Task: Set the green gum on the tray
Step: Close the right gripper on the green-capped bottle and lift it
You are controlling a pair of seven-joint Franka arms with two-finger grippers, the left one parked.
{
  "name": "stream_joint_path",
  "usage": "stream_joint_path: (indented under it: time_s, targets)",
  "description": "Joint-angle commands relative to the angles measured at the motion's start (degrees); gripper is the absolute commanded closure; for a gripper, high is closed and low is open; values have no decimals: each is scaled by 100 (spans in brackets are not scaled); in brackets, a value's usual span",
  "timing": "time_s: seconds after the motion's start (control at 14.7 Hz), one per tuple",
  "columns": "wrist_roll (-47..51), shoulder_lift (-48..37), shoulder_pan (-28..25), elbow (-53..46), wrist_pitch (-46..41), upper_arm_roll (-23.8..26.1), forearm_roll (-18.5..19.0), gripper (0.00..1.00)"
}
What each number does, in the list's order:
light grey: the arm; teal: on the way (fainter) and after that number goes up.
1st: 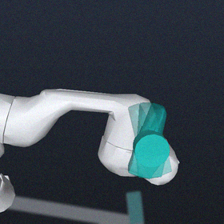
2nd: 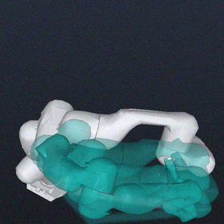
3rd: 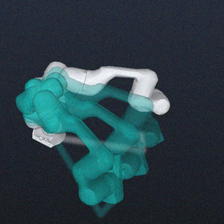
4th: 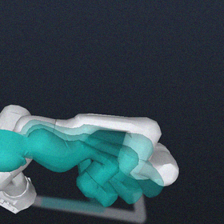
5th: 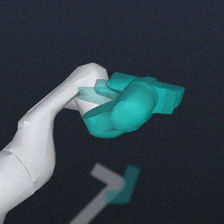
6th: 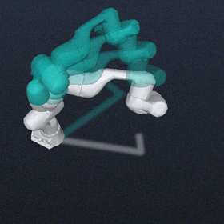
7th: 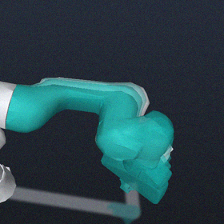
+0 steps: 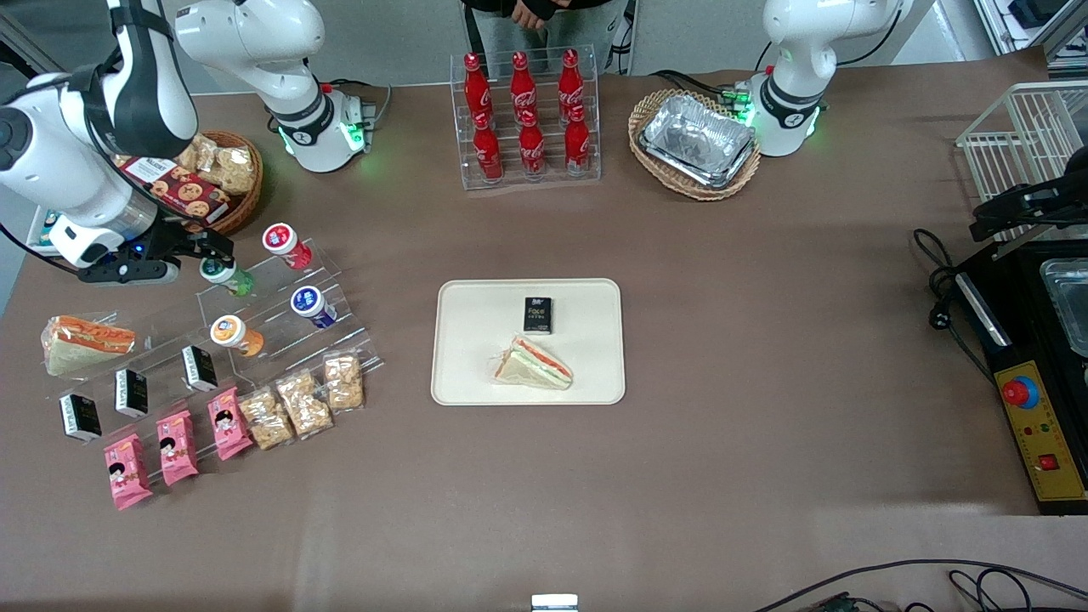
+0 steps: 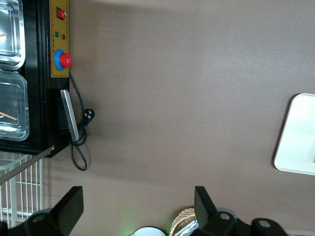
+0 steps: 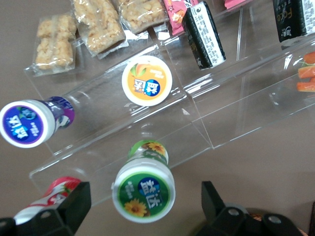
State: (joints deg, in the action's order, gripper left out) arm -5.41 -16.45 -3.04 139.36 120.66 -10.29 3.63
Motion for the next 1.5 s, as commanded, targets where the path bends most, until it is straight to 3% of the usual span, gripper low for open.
stream_joint_path:
  time_s: [0.0,0.55,0.68,1.02,1.23,1.43]
  targets:
    - [-47,116,31,179,326,-26,77,0]
    - [-30,310,31,188,440,-17,77,4]
    - [-30,310,22,188,406,-17,77,15]
    - [-21,283,14,188,353,-17,68,58]
    - [-38,274,14,162,326,-8,59,71]
    - [-231,64,22,48,160,-26,59,73]
